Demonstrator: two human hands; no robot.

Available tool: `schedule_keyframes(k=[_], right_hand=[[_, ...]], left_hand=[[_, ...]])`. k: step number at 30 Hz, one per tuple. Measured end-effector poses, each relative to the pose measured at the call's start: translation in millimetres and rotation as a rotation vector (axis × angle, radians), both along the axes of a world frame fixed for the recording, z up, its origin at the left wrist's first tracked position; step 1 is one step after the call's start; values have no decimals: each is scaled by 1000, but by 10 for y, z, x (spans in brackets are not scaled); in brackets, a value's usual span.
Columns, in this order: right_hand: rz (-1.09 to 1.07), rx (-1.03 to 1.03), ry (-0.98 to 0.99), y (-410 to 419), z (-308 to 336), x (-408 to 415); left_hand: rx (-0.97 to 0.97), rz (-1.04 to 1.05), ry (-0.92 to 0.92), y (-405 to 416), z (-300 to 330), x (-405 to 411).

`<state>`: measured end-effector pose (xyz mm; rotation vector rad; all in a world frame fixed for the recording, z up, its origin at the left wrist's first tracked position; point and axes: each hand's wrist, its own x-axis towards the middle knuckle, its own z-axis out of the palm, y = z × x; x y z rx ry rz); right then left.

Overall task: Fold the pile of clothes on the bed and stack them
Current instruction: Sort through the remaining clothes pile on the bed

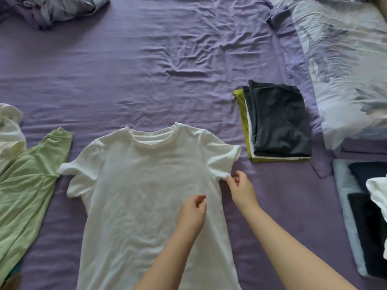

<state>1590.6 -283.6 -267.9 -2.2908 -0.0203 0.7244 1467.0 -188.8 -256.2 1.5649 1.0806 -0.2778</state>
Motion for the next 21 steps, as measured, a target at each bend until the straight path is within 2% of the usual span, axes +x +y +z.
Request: schedule_keyframes(k=[4,7,14,17,21], right_hand=[[-201,212,61,318,-116,322],[-219,143,40,442,-185,405],[7,116,-146,373,-222,397],[50,102,-89,371,-256,428],[-14,166,-6,467,-212,481]], left_hand=[[53,38,-41,115,-107,547],[9,95,-96,208,-175,756],[-155,263,-149,362,-329,962],[-339,316,-94,382,-309,1058],[-450,258,-97,408,-288,1120]])
